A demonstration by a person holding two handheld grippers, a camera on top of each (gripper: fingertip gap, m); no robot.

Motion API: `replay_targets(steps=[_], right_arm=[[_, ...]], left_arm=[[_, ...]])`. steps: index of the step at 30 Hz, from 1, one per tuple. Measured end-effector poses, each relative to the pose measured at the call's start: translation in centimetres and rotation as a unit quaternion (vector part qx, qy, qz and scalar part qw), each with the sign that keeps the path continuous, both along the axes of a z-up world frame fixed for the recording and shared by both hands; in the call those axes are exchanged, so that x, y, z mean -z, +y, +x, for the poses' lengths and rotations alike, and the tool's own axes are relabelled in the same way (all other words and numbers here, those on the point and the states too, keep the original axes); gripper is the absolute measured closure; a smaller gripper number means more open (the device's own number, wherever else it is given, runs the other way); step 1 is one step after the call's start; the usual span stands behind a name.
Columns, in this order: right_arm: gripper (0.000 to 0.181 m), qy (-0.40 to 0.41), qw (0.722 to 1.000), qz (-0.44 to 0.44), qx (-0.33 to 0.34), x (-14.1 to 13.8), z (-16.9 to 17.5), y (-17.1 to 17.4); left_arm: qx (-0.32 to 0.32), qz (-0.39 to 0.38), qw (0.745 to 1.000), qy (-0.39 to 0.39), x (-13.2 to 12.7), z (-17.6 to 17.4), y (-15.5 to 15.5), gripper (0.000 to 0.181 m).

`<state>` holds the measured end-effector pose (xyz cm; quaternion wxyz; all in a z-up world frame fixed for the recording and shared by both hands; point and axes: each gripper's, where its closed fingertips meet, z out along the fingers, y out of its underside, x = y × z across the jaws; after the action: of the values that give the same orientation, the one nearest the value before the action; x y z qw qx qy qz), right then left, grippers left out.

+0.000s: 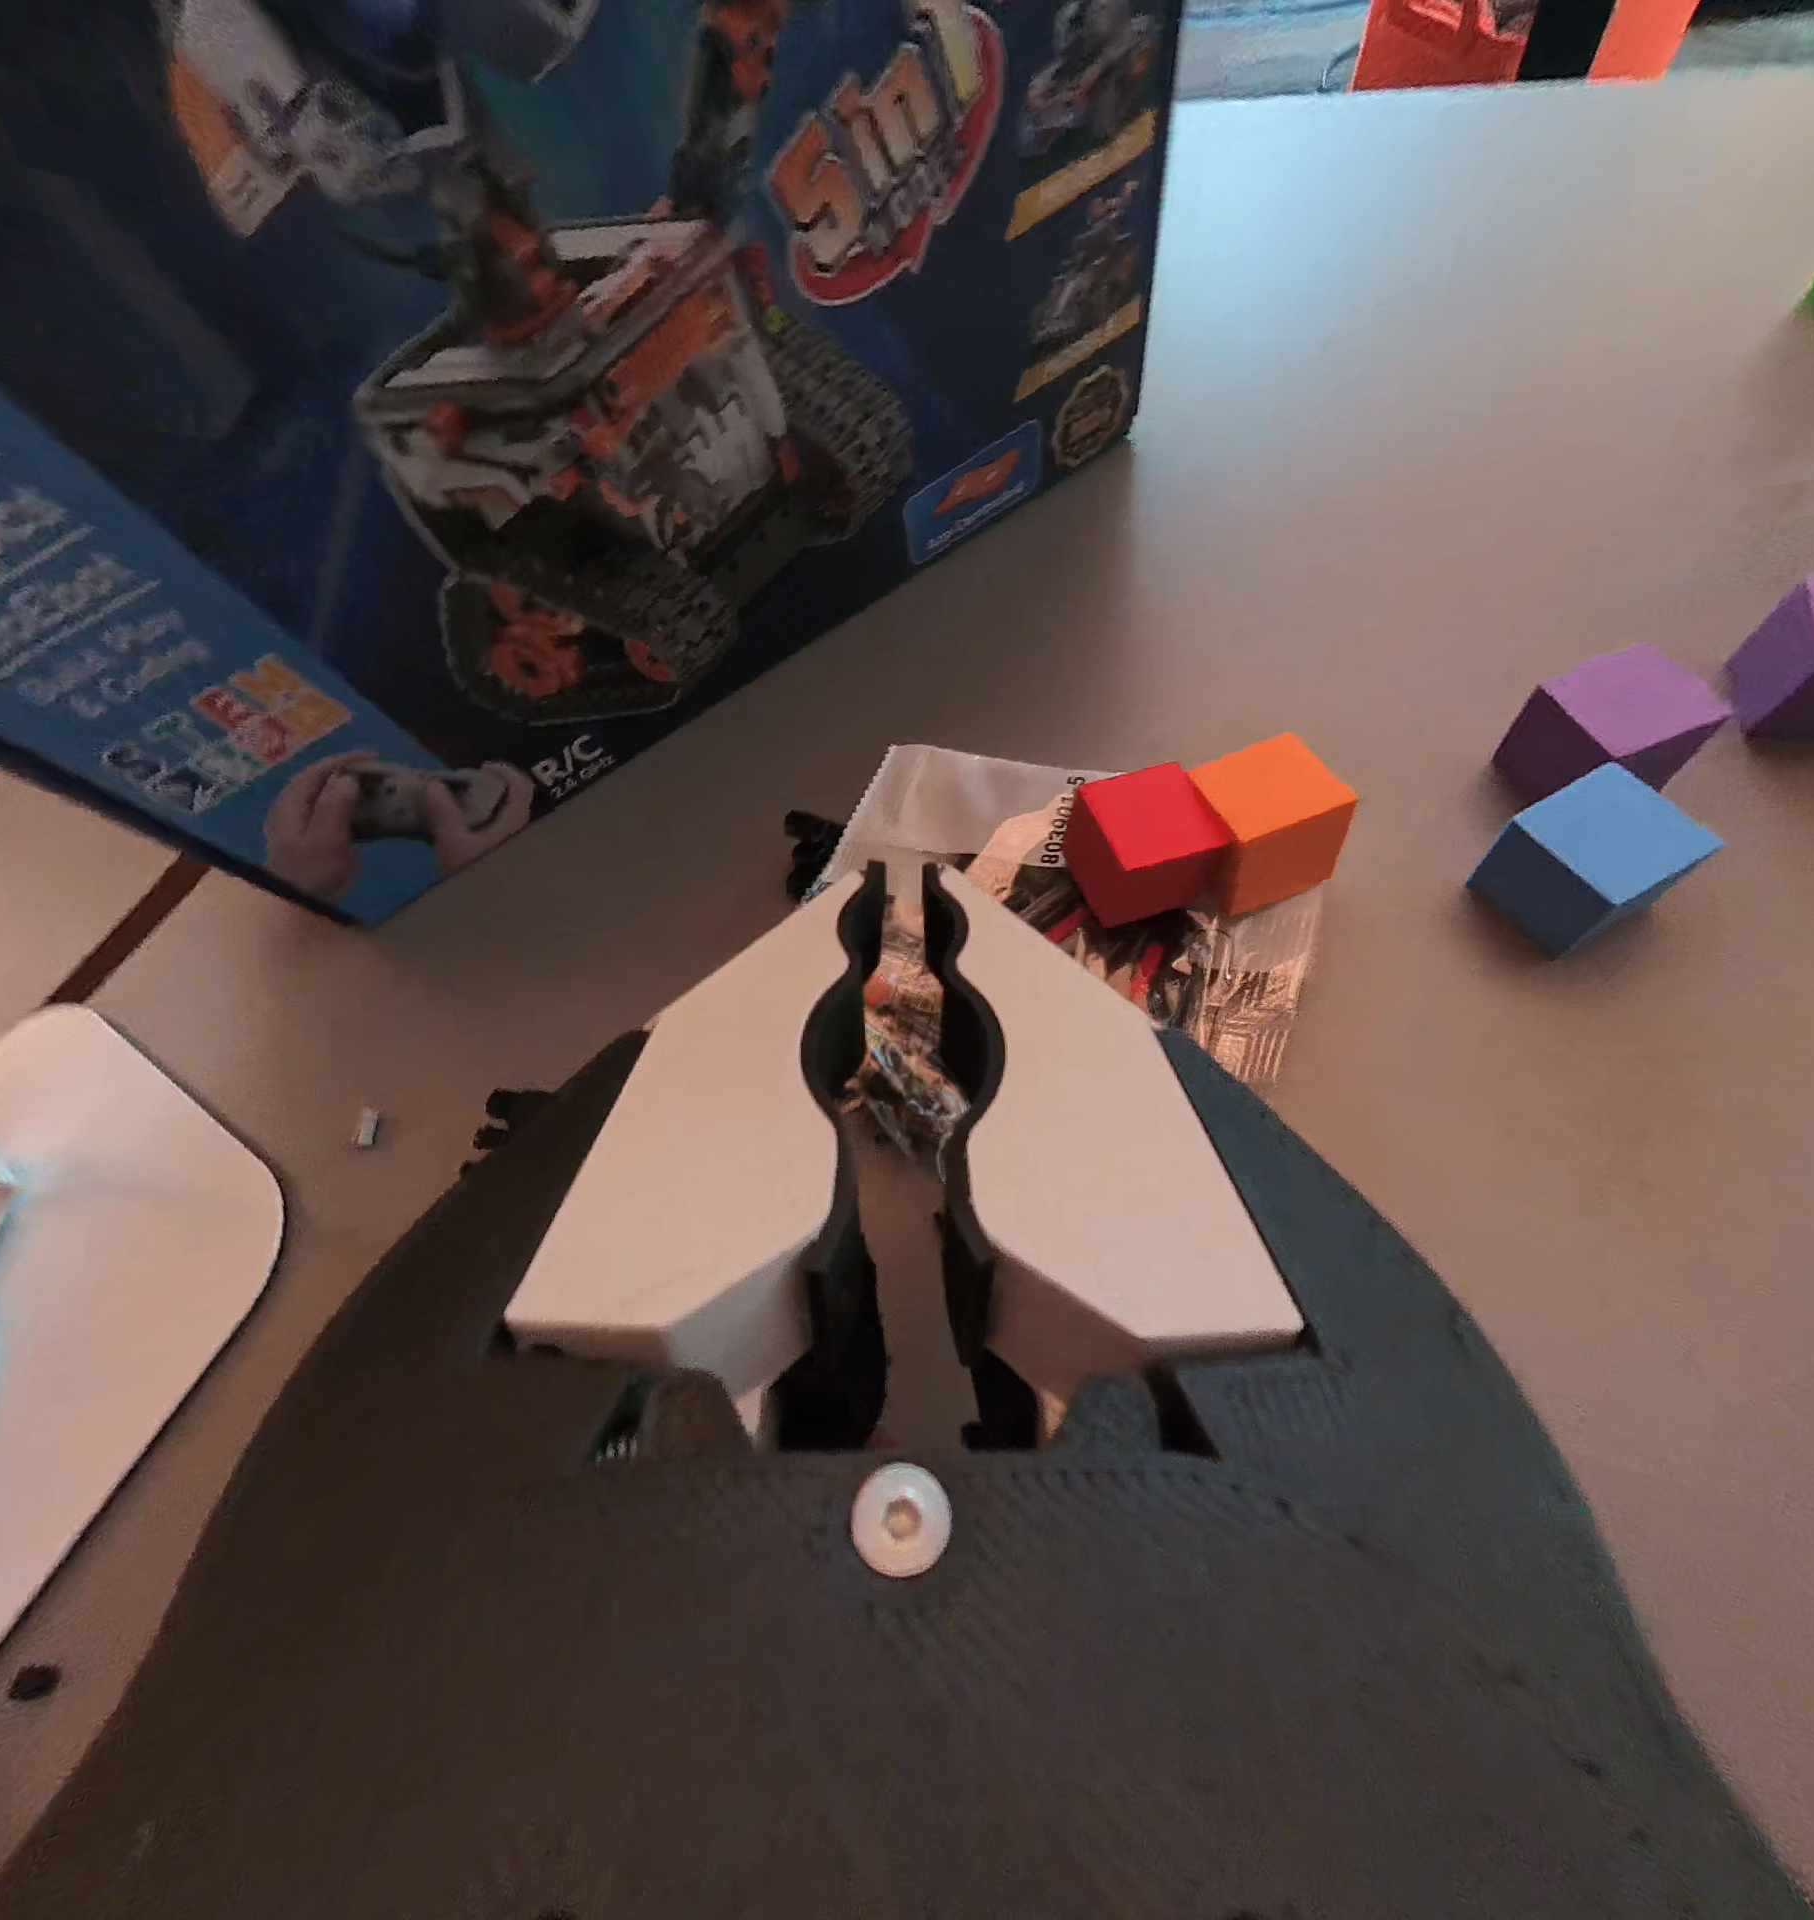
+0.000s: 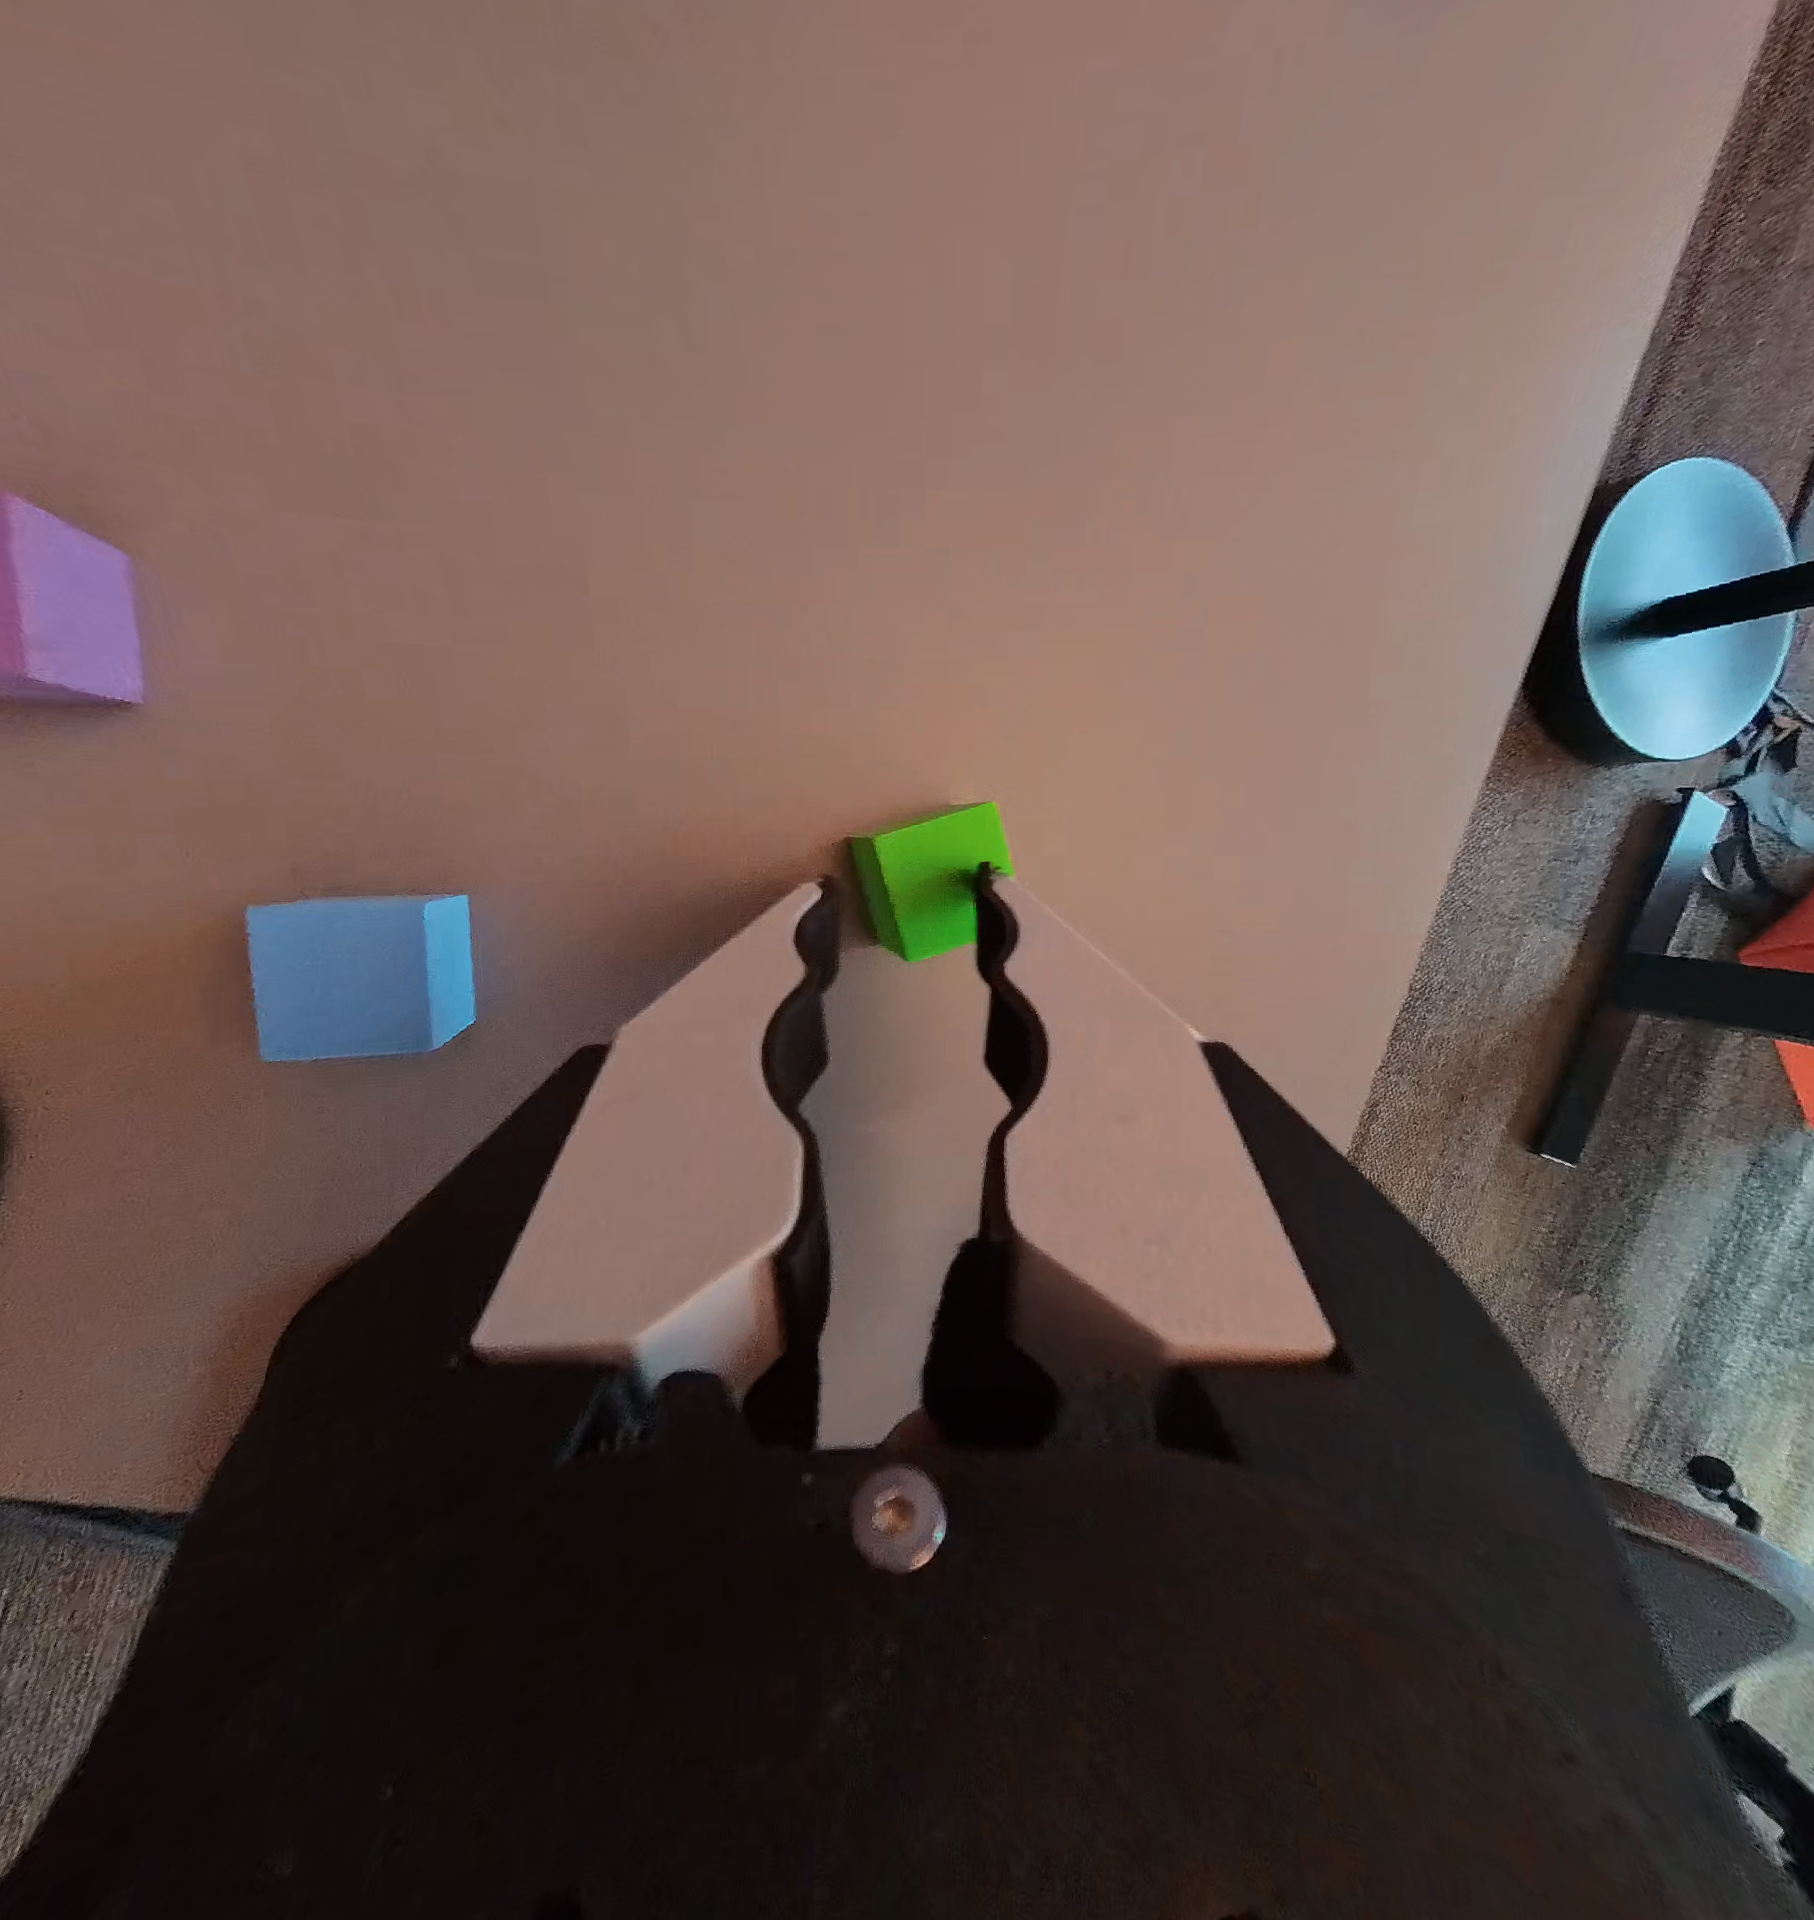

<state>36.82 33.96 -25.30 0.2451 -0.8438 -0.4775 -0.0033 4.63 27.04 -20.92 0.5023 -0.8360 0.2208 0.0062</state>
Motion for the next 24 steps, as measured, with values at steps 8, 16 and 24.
replay_targets(steps=[8,16,24], right_arm=[[0.148,0.040,0.999,0.012,-0.027,-1.6,-0.5,-0.3],[0.145,0.067,0.995,-0.060,-0.049,-0.5,-1.8,-1.2],[0.169,0.045,0.992,-0.089,-0.083,1.2,-1.4,-2.7]], left_arm=[[0.071,0.020,0.997,0.018,-0.5,2.7,0.1,0.167],[0.138,-0.016,0.990,0.018,1.1,4.6,0.7,0.148],[0.193,-0.068,0.978,0.040,3.0,6.3,0.9,0.138]])
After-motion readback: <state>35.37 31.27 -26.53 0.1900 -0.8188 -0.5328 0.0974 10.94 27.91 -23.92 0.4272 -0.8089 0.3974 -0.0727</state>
